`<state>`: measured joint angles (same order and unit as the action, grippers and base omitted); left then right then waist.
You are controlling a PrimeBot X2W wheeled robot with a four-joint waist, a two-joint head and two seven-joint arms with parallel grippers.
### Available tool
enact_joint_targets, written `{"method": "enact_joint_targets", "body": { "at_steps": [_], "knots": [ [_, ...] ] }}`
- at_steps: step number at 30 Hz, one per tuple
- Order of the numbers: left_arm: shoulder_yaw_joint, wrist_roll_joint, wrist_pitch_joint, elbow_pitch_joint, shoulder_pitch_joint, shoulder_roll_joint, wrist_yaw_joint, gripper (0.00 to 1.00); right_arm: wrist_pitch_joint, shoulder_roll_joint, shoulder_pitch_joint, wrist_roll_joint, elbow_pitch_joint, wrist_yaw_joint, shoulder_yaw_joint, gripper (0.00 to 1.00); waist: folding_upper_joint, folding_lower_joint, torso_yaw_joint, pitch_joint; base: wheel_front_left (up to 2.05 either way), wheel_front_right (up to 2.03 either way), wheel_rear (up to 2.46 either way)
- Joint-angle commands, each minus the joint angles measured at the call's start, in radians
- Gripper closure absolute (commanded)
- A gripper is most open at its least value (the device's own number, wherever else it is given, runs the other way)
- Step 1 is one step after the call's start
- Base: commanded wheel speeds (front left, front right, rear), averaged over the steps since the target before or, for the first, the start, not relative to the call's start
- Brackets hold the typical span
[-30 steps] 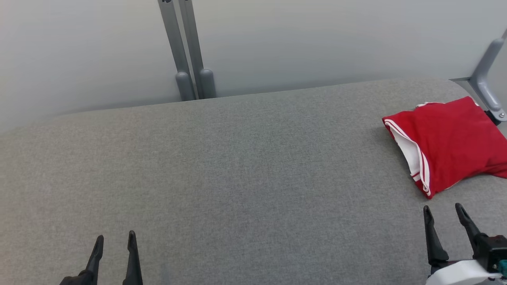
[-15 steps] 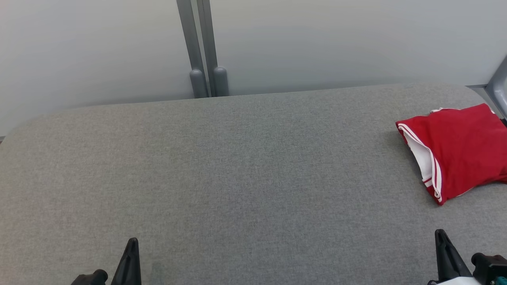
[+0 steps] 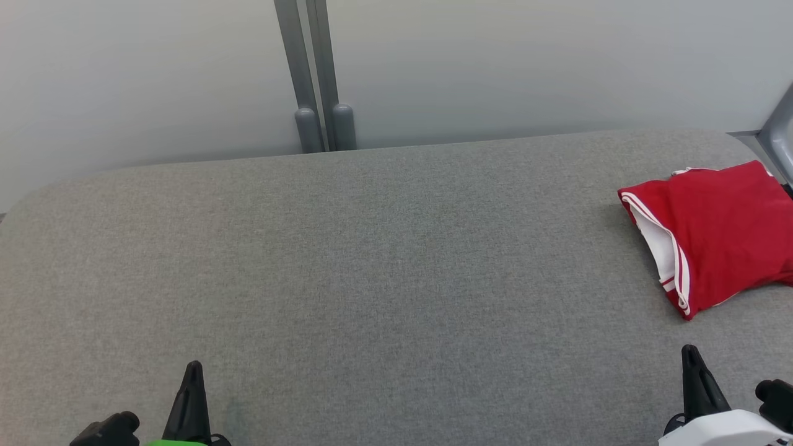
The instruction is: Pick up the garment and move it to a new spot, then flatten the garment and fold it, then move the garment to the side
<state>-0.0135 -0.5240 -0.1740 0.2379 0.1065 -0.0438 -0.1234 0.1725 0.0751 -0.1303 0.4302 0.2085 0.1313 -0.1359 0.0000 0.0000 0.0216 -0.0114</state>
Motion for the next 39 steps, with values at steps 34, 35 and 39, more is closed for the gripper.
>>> {"method": "enact_joint_targets", "body": {
  "at_steps": [34, 35, 39],
  "knots": [
    [-0.044, -0.487, 0.123, -0.004, -0.115, -0.011, -0.005, 1.00, -0.126, -0.007, 0.120, 0.524, 0.008, 0.000, 0.009, 1.00, 0.0000, 0.0000, -0.007, 0.005, 0.00, 0.00, 0.00],
    [-0.045, -0.500, 0.127, -0.004, -0.117, -0.011, -0.005, 1.00, -0.130, -0.008, 0.123, 0.538, 0.009, 0.000, 0.010, 1.00, 0.0000, 0.0000, -0.007, 0.005, 0.00, 0.00, 0.00],
    [-0.049, -0.543, 0.138, -0.003, -0.124, -0.011, -0.006, 1.00, -0.141, -0.009, 0.132, 0.584, 0.011, 0.000, 0.011, 1.00, 0.0000, 0.0000, -0.008, 0.005, 0.00, 0.00, 0.00]
  ]
}}
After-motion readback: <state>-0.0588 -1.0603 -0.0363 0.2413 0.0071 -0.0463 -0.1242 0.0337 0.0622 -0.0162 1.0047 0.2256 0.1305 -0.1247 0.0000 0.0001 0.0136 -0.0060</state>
